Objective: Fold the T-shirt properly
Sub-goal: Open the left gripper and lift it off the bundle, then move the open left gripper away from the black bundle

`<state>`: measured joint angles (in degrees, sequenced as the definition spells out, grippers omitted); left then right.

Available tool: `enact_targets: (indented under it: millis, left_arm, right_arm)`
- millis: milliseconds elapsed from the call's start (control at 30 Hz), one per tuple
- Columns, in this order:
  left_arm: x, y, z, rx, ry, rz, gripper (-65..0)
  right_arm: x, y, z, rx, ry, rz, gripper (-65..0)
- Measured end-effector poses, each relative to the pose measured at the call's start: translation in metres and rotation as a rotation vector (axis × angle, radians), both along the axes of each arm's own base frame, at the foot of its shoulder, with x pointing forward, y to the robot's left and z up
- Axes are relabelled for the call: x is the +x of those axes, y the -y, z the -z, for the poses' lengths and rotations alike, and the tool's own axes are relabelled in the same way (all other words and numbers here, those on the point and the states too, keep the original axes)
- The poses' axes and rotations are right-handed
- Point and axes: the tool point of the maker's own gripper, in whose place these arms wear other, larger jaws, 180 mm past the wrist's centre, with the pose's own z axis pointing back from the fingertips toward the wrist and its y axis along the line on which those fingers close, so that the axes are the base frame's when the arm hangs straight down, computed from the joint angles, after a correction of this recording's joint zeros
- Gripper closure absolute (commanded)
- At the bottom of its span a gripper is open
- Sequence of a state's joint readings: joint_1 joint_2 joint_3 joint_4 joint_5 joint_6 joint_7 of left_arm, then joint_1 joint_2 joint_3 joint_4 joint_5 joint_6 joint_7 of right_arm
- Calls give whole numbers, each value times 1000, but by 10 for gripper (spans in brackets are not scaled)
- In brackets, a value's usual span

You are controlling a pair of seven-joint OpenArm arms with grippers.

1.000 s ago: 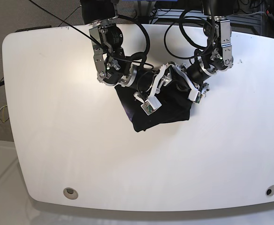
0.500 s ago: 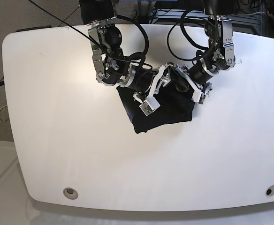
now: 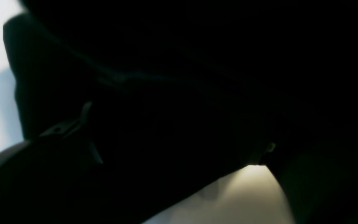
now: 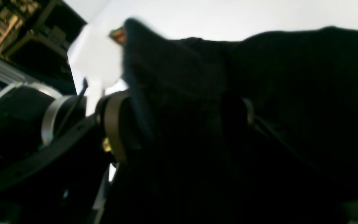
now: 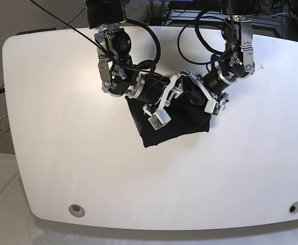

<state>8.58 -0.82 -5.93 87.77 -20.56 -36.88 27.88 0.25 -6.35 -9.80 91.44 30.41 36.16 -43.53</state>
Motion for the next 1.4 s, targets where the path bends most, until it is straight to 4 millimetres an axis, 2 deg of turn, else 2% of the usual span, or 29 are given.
enact_targets:
  millis: [567, 1000, 1400]
  left_arm:
    - [-2, -7, -12, 53, 34, 1, -527]
    - [3, -44, -13, 157, 50, -96, -527]
    - [6, -86, -10, 244, 50, -202, -527]
  right_arm:
    - [1, -2, -6, 30, 11, 1, -399]
    - [-1, -7, -9, 48, 14, -11, -399]
    - [-2, -3, -3, 17, 1, -8, -399]
